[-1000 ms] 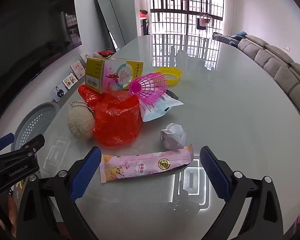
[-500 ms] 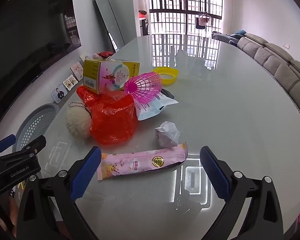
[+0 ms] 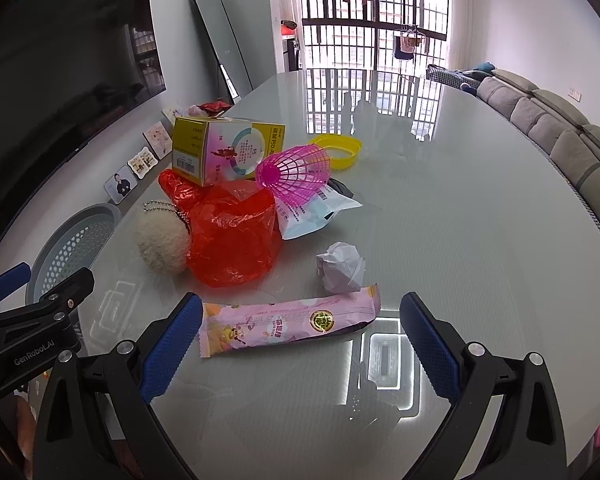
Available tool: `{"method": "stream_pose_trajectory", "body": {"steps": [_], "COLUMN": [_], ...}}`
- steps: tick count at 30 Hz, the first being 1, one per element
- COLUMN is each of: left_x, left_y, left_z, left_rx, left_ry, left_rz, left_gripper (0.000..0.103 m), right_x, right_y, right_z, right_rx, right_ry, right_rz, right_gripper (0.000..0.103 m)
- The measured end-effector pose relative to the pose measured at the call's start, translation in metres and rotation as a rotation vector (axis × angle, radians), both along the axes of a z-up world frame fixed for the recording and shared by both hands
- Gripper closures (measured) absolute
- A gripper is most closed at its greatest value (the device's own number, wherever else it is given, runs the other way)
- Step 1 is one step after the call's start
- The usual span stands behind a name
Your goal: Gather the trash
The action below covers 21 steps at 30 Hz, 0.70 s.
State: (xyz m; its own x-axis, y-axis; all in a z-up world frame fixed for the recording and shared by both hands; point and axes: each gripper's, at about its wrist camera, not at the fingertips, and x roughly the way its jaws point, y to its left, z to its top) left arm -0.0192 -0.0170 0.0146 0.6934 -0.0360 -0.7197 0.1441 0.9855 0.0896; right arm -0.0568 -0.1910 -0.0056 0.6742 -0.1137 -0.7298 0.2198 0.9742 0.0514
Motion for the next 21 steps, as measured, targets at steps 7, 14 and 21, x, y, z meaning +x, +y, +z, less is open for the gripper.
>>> {"method": "stream_pose_trajectory", "body": {"steps": [7,14,21], "left_x": [-0.0060,-0.0075,-0.0089], "left_y": [-0.0041,-0.0053,-0.0069], "left_z": [0.0024,0.0035,0.0051], "left_rx": [0.001,0.005,0.010], "left_ry": [-0.008,-0.009,-0.014], "left_rz": [-0.011,-0.017,-0.021], "left_gripper": [0.006,0.006,0.006], "right_x": [-0.0041,-0.0073,-0.0085], "right_y": [-0.0038,-0.0065,-0.0075], "right_z": [0.0010,0.0015,0.0011], "right_rx": [0.003,0.006,0.011], "right_ry": [-0.008,-0.011,-0.013], "right_rz": [-0.009,-0.016,-0.019], "right_gripper": [0.009,0.009,0.009]}}
